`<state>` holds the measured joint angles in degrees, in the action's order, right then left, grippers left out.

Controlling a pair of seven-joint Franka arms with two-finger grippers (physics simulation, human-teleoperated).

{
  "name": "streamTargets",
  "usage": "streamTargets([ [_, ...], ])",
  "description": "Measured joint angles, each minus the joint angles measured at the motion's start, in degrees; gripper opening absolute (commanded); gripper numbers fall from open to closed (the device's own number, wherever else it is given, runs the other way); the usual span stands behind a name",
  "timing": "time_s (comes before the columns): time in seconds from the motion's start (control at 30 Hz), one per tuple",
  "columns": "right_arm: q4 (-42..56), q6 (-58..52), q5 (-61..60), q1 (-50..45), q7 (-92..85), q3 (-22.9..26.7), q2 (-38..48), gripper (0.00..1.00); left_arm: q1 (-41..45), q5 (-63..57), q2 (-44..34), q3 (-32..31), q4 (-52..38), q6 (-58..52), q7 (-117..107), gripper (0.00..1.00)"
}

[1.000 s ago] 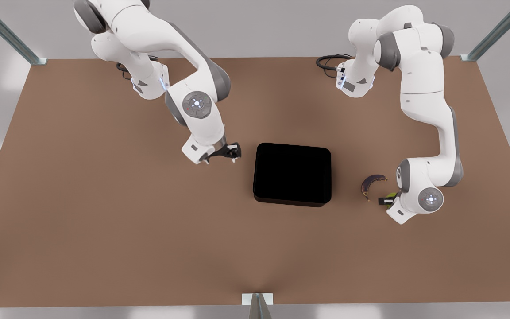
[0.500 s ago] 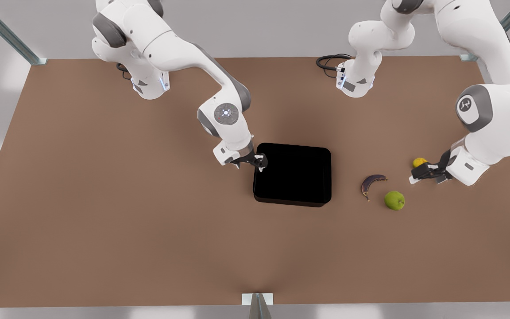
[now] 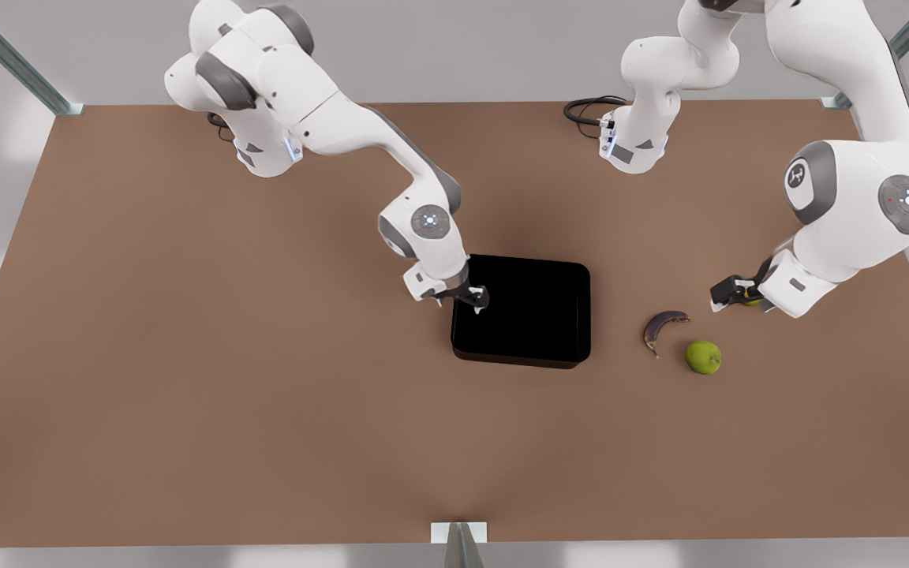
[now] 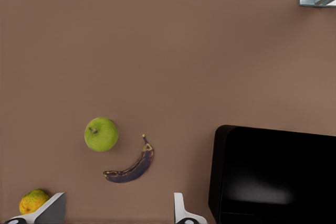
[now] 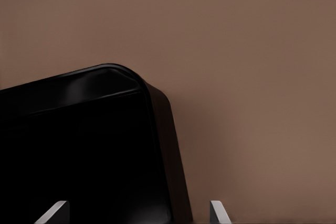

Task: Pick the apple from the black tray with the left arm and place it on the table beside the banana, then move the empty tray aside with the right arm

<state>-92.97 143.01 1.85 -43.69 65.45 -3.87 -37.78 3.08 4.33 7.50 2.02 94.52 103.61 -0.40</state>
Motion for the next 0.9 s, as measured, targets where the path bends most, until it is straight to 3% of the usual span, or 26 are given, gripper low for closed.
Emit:
streamTargets([
  [0.23, 0.0, 2.4, 0.6, -0.2, 2.1, 0.6, -2.3, 0.95, 0.8, -0.1, 0.7, -0.2, -0.1, -0.1, -0.5, 1.00],
  [0.3, 0.0, 2.8, 1.1, -0.2, 2.6, 0.7, -2.4, 0.86, 1.1, -0.1, 0.7, -0.2, -1.1, -0.1, -0.6, 1.00],
  [0.37, 0.0, 3.1, 1.5, -0.1, 2.9, 0.7, -2.5, 0.66, 1.2, -0.2, 1.1, -0.2, -1.3, 0.0, -0.7, 1.00],
  [0.53, 0.1, 3.5, 1.9, 0.3, 3.4, 0.8, -2.4, 0.35, 1.0, -0.3, 1.7, -0.1, -1.5, 0.4, -0.9, 1.00],
  [0.77, 0.4, 3.7, 1.9, 0.4, 3.5, 0.8, -2.3, 0.18, 1.1, -0.3, 1.9, -0.1, -1.7, 0.6, -1.1, 1.00],
  [0.9, 0.4, 3.8, 1.8, 0.4, 3.3, 0.8, -1.0, 0.16, 1.0, -0.3, 1.9, -0.1, -1.8, 0.7, -1.2, 1.00],
])
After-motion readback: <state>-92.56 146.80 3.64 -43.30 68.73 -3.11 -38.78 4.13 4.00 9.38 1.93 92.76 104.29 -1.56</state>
